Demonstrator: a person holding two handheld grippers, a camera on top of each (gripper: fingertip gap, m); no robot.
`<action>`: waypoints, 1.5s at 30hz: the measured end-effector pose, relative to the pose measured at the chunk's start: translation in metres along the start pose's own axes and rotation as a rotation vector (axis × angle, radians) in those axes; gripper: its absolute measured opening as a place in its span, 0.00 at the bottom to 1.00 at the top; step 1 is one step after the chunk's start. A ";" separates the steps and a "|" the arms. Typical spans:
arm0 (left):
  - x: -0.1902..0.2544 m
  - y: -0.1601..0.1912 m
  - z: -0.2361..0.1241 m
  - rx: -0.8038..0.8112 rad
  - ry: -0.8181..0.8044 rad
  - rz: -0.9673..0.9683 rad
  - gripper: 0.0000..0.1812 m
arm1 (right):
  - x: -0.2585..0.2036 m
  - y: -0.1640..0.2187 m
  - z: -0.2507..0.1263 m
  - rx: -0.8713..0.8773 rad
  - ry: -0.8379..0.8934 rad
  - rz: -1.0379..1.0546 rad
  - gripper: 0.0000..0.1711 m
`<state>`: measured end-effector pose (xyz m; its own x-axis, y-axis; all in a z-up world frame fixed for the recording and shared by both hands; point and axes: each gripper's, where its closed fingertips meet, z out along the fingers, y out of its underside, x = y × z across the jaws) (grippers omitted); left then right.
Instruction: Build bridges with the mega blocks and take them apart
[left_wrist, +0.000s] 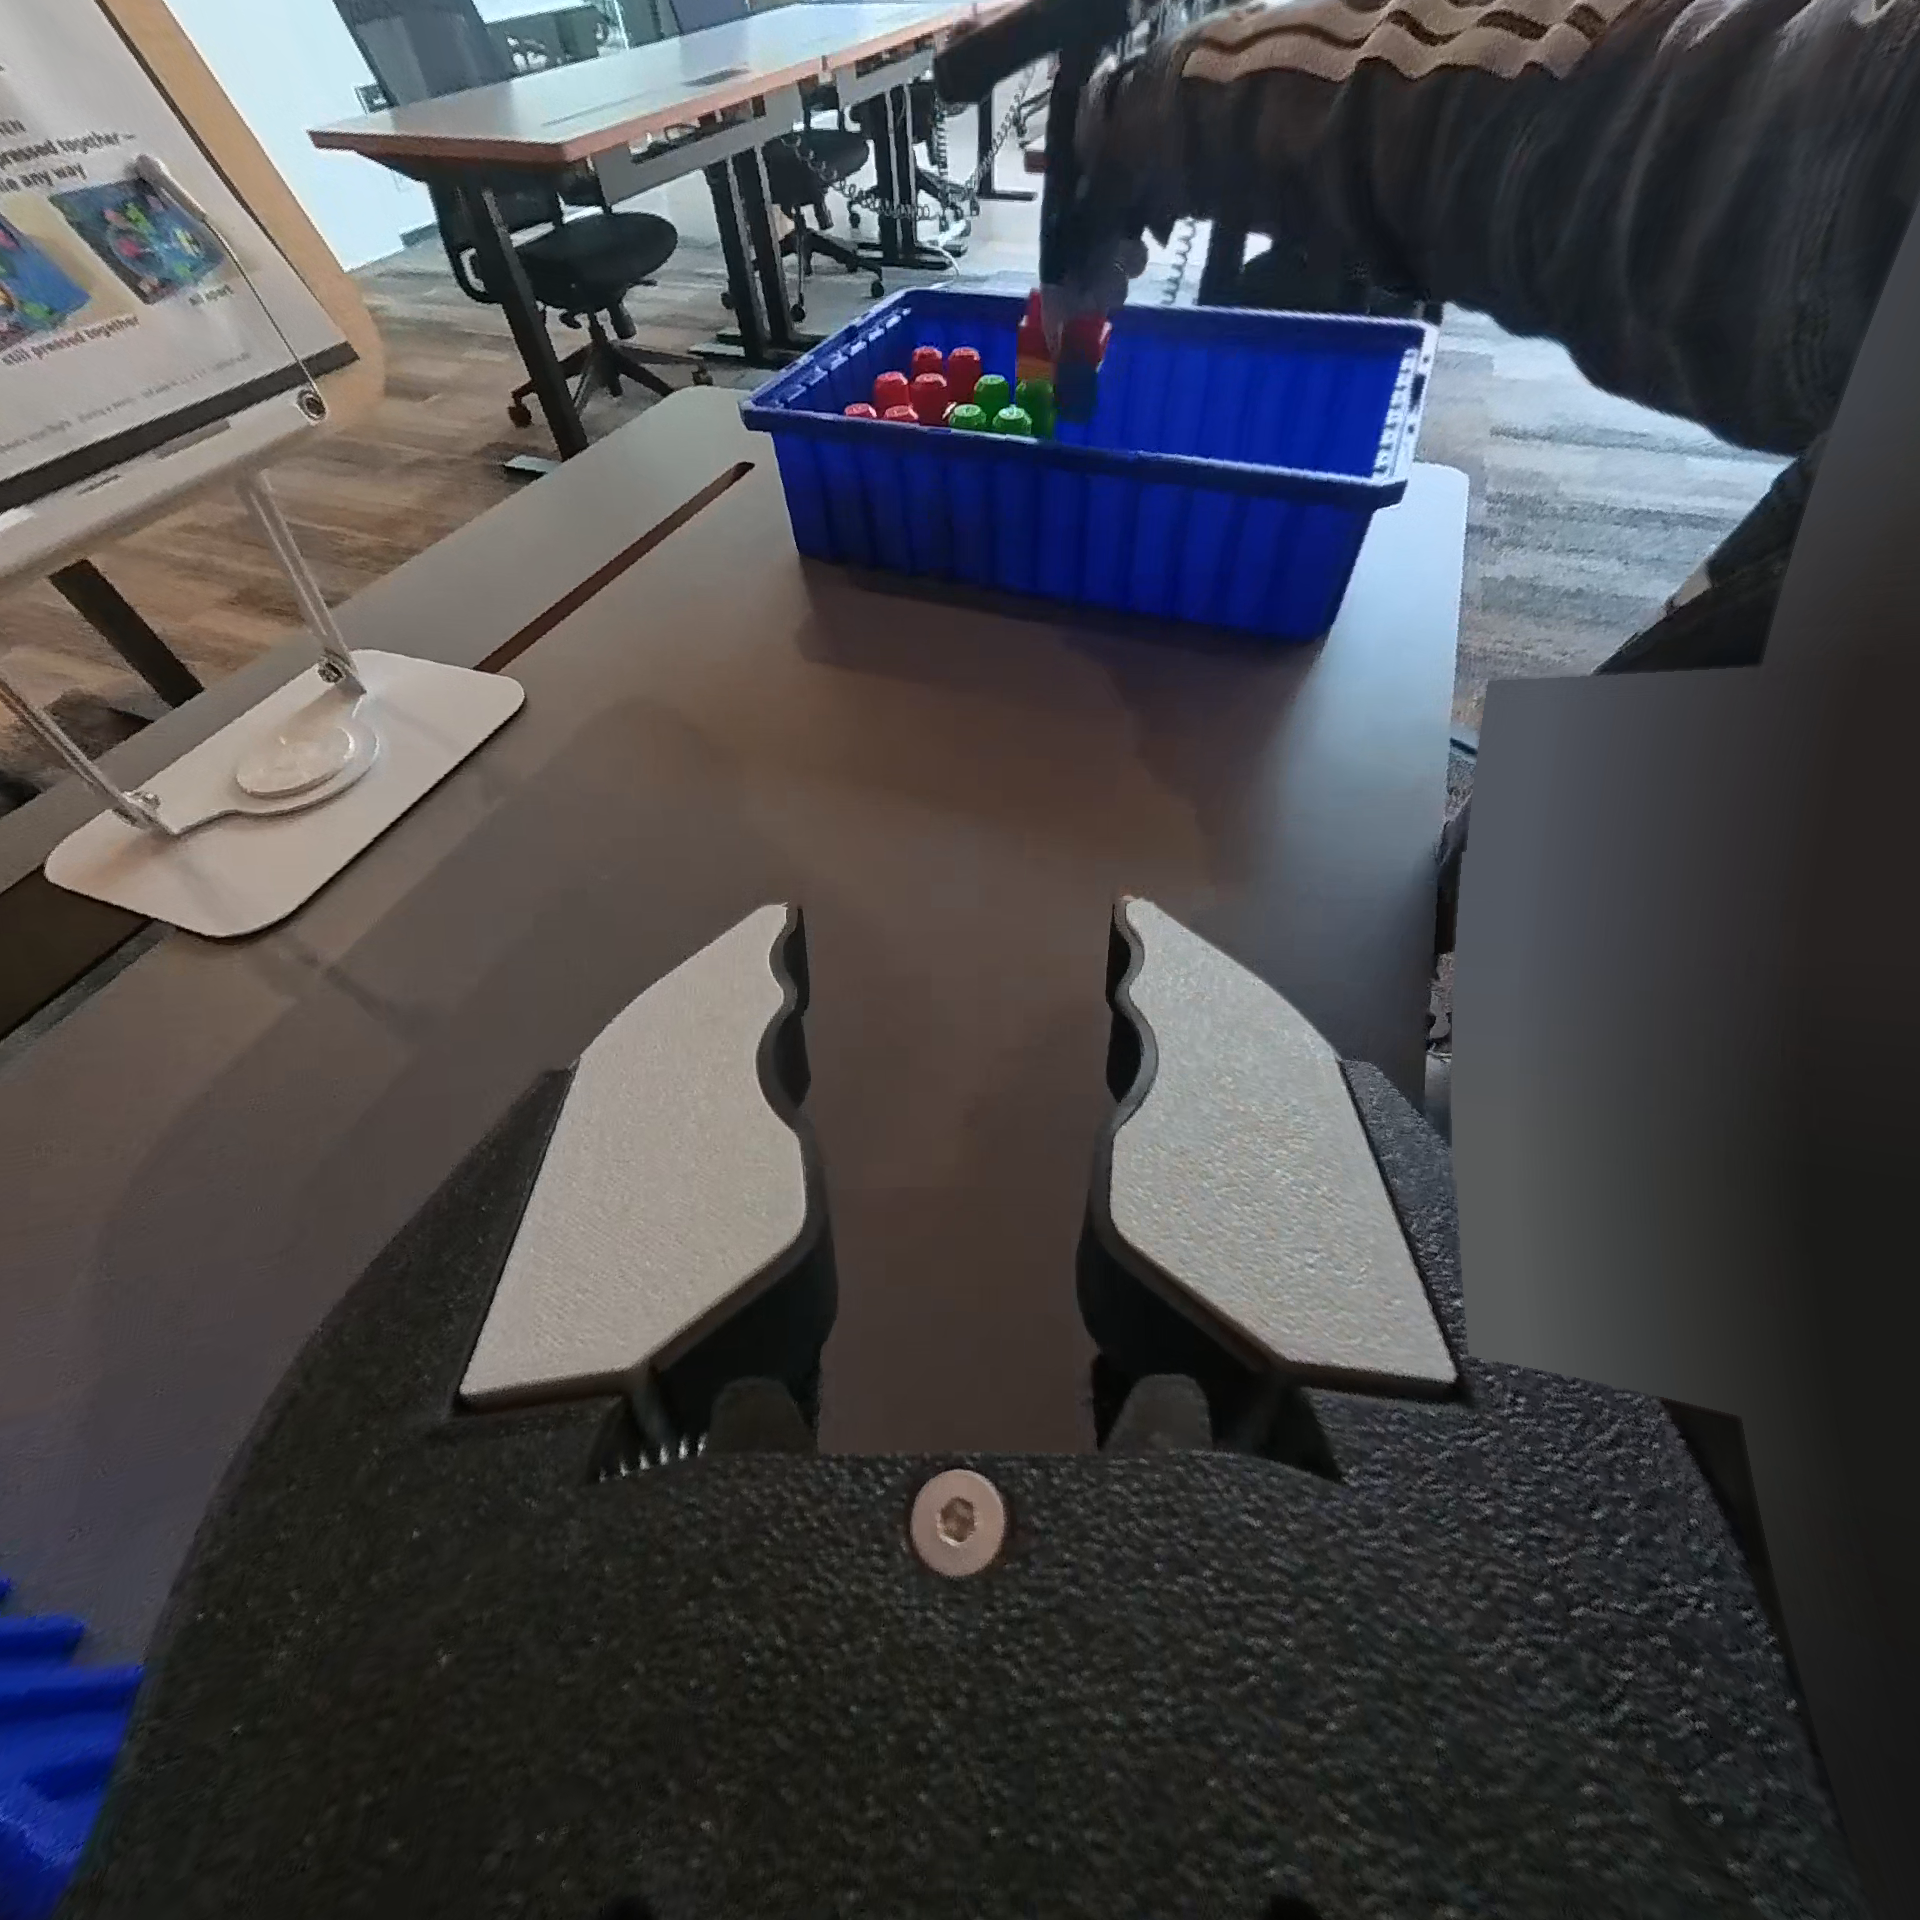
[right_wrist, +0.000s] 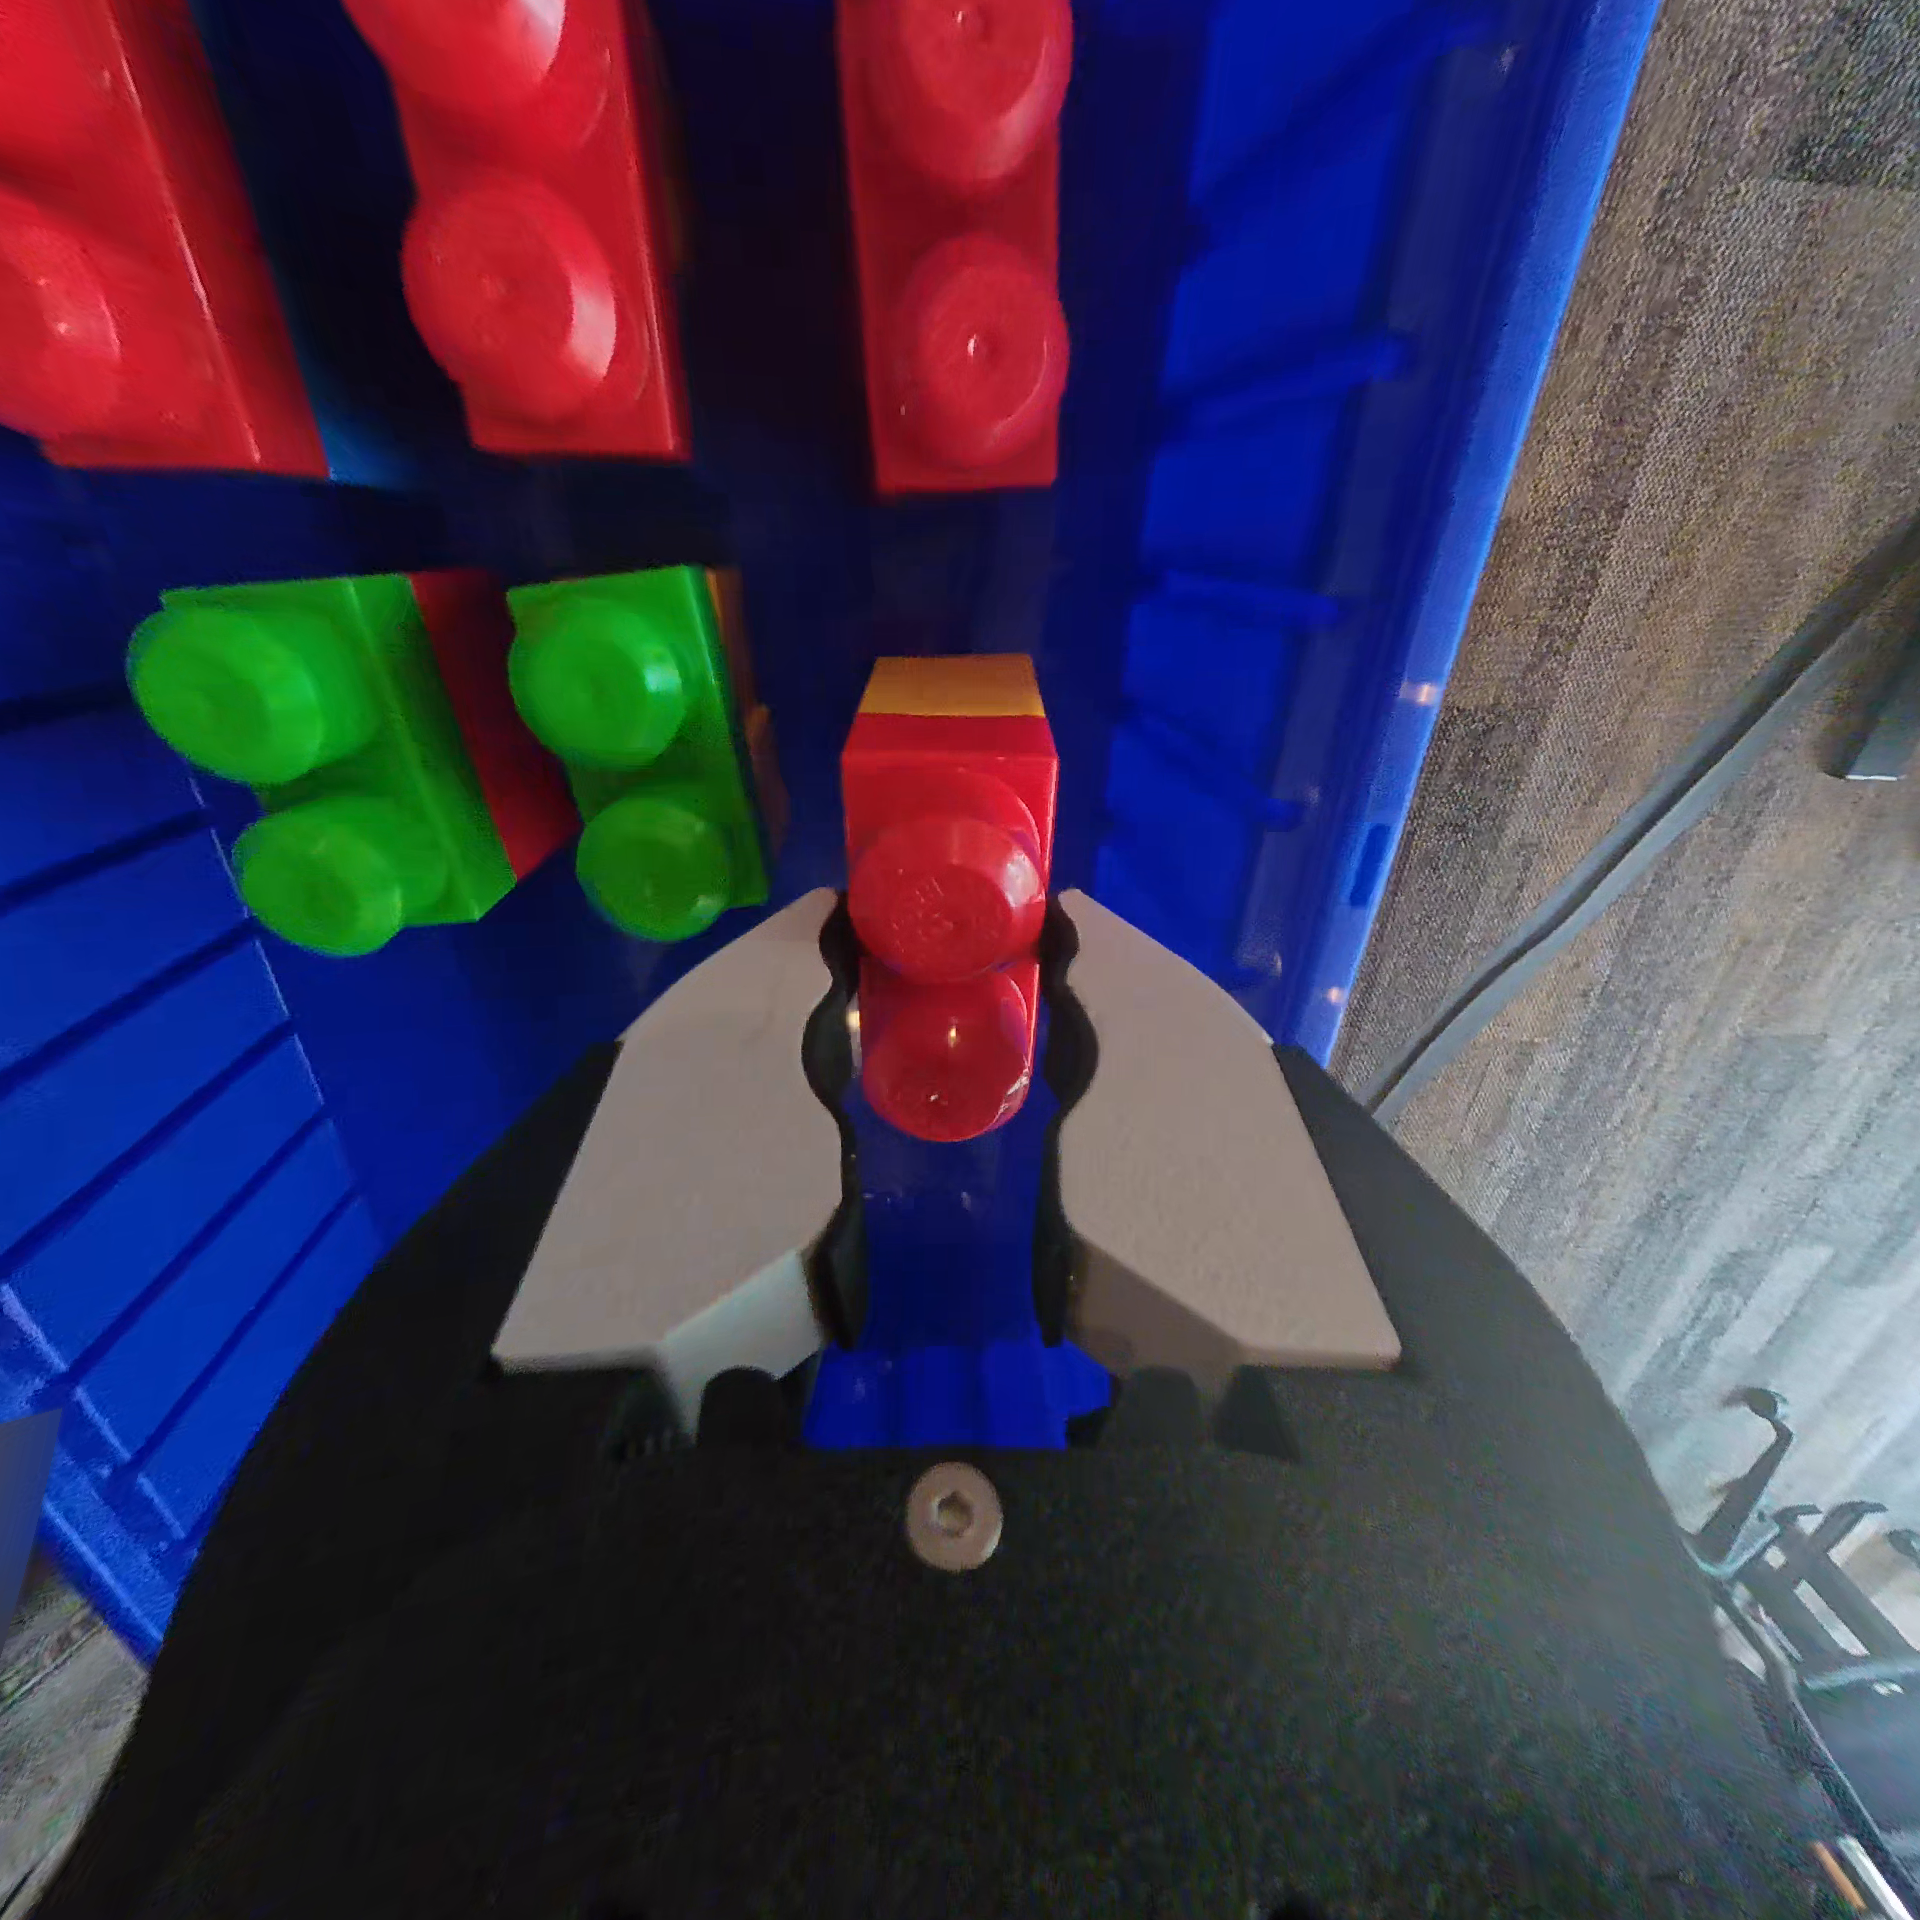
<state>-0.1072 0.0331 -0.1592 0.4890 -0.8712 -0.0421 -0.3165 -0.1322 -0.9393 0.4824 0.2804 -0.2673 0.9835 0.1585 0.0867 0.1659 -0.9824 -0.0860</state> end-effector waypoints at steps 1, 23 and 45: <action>-0.001 0.001 0.001 -0.006 -0.003 0.000 0.30 | 0.000 -0.002 0.004 0.003 -0.008 0.002 0.19; -0.016 0.004 -0.005 0.024 -0.038 -0.023 0.30 | 0.000 -0.012 0.037 -0.020 -0.014 0.014 0.30; -0.056 -0.011 -0.101 0.080 -0.377 -0.013 0.29 | -0.174 0.033 -0.218 1.009 -0.241 -0.407 0.28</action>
<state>-0.2131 0.0352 -0.1119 0.7619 -0.6329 -0.1377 -0.2506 -0.0920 -0.9637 0.3009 0.1984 -0.0692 0.8124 0.5732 0.1068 0.3537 -0.3388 -0.8718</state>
